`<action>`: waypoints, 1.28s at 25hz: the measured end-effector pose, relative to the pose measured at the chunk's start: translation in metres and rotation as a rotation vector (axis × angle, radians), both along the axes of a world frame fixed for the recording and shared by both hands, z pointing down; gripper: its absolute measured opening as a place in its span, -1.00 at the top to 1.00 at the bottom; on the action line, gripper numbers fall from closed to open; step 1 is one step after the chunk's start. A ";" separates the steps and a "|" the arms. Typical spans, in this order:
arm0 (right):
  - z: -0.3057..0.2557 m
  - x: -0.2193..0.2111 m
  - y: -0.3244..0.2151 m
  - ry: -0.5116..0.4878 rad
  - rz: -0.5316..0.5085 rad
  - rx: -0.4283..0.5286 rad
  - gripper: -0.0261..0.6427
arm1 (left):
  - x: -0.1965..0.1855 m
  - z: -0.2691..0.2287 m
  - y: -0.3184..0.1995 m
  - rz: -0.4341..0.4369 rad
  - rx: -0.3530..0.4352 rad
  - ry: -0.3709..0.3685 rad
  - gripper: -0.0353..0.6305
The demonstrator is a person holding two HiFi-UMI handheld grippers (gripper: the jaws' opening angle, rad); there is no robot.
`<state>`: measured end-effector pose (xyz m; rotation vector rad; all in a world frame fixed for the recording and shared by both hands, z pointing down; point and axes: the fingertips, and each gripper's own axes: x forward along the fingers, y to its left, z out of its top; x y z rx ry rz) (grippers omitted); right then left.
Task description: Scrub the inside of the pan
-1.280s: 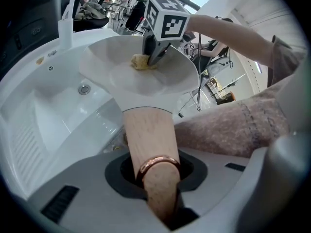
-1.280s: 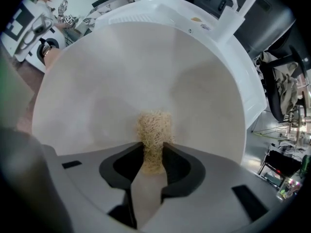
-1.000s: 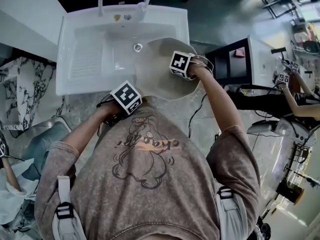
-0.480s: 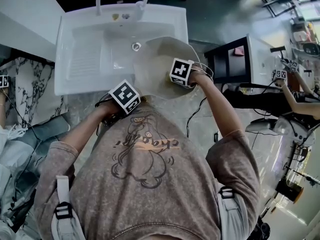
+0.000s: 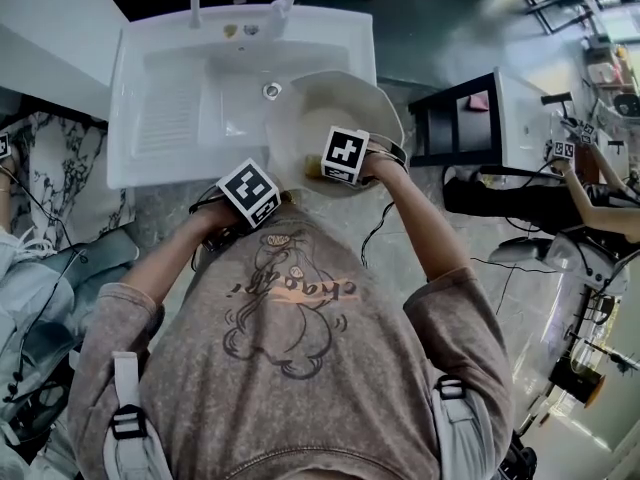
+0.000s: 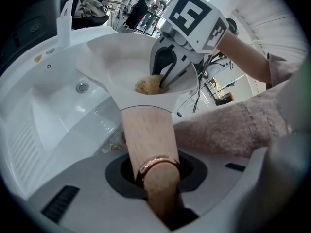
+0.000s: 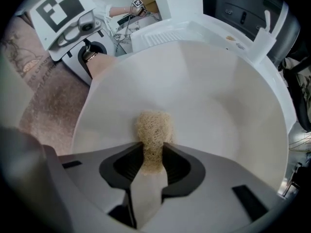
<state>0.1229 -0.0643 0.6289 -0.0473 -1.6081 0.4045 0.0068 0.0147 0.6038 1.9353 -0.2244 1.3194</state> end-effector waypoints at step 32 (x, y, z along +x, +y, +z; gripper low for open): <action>0.018 -0.037 -0.103 -0.147 0.283 0.235 0.51 | 0.003 -0.003 0.003 -0.024 -0.010 0.009 0.59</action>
